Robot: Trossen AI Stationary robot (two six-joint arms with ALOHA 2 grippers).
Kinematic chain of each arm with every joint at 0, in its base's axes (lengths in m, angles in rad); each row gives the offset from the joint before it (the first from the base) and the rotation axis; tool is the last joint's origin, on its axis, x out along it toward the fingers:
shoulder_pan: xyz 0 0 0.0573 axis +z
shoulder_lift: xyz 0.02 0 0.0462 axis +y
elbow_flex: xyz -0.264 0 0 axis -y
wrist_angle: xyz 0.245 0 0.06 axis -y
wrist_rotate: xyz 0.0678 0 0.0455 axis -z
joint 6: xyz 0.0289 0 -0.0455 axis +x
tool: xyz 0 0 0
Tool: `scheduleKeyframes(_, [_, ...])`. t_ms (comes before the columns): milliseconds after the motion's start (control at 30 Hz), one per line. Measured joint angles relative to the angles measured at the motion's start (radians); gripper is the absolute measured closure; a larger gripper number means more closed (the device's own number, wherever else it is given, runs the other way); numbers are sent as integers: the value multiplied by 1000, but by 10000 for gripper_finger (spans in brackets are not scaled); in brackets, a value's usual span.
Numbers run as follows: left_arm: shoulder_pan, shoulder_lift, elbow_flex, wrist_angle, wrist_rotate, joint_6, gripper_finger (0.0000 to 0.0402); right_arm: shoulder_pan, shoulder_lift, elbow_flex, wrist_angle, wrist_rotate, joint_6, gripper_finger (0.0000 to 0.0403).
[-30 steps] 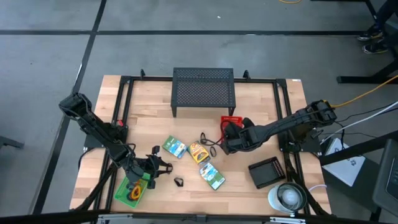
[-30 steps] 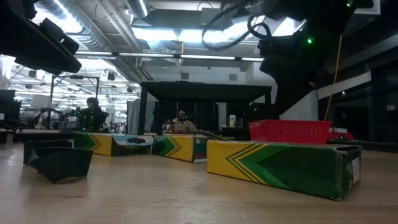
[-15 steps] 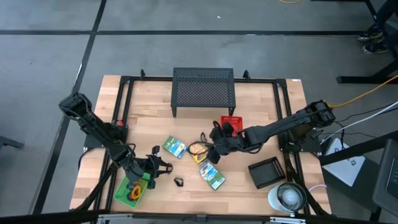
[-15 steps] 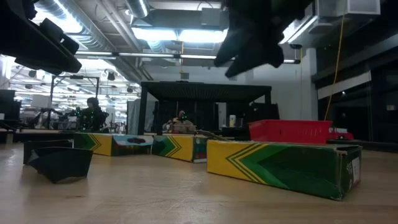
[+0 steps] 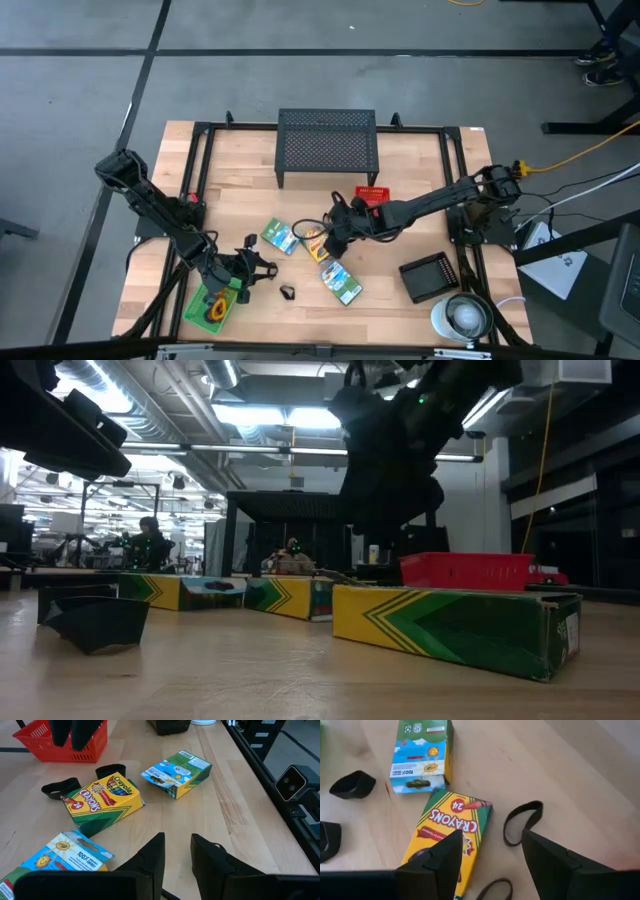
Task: Pick & Place Office Desk Supplies
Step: Put the black rubberband into the red bin
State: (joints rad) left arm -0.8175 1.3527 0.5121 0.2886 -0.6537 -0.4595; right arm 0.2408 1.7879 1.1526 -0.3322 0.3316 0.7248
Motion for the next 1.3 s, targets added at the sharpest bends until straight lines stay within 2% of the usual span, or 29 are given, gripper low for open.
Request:
scheduleKeyframes(800, [0,0,0,7,10,0,313,-99,197,0,81,-85,4,204])
scheduleKeyframes(933, [0,0,0,7,12,-1,313,-101,206,1,89,-68,-6,243])
scheduleKeyframes(1000, [0,0,0,7,18,-1,313,-102,200,0,85,-62,-20,284])
scheduleKeyframes(1100, [0,0,0,7,18,-1,313,-103,178,-1,86,-67,-43,370])
scheduleKeyframes(1133, [0,0,0,7,18,0,313,-103,165,-1,88,-67,-55,384])
scheduleKeyframes(1300, [0,0,0,7,18,0,313,-98,114,-1,85,-80,-67,390])
